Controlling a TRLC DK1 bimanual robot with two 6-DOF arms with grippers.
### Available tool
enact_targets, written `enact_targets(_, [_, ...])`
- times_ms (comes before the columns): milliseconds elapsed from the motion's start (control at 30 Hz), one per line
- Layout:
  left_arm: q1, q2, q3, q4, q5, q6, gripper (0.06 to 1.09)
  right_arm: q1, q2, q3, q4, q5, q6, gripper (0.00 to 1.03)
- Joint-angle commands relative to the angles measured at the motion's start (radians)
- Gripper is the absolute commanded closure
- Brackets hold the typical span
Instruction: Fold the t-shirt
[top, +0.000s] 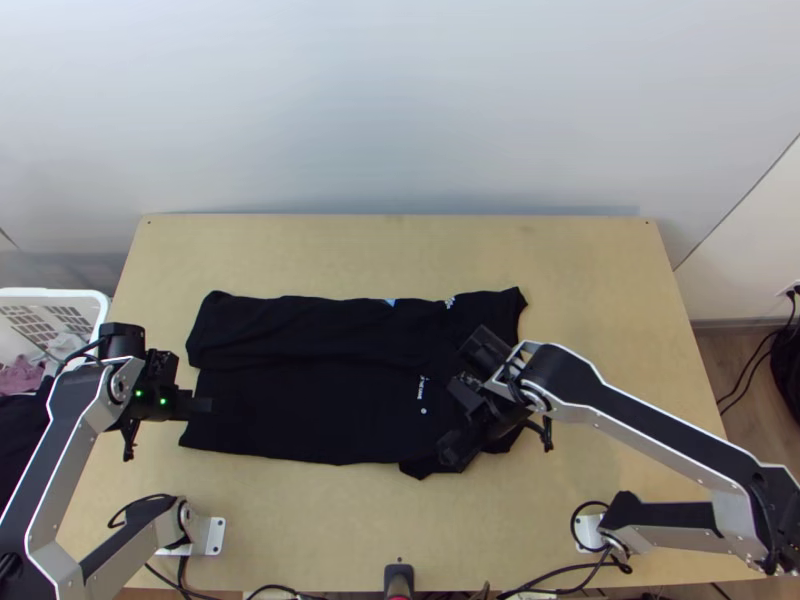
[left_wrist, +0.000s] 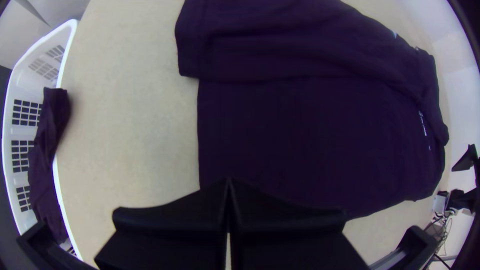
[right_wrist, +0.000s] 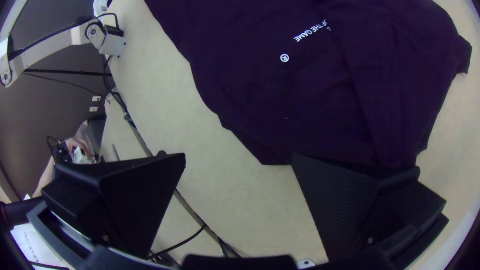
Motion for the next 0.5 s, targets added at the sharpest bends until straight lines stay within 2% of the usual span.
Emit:
enact_targets(0, [0.009,-0.006,-0.013,-0.012,-0.013,0.046,0.88,0.023,0.023,-0.003,0.013,0.002,0.016,0.04])
enact_targets(167, [0.029,-0.006,-0.050,-0.026,-0.047,0.121,0.65,0.035,0.014,-0.018,0.013,0.002,0.019,0.04])
enact_targets(300, [0.028,-0.004,-0.076,-0.041,-0.137,0.155,0.42,0.033,0.011,-0.024,0.013,0.008,0.024,0.04])
enact_targets(467, [-0.006,-0.004,-0.127,-0.069,-0.173,0.161,0.40,0.029,0.008,-0.026,0.013,0.019,0.024,0.04])
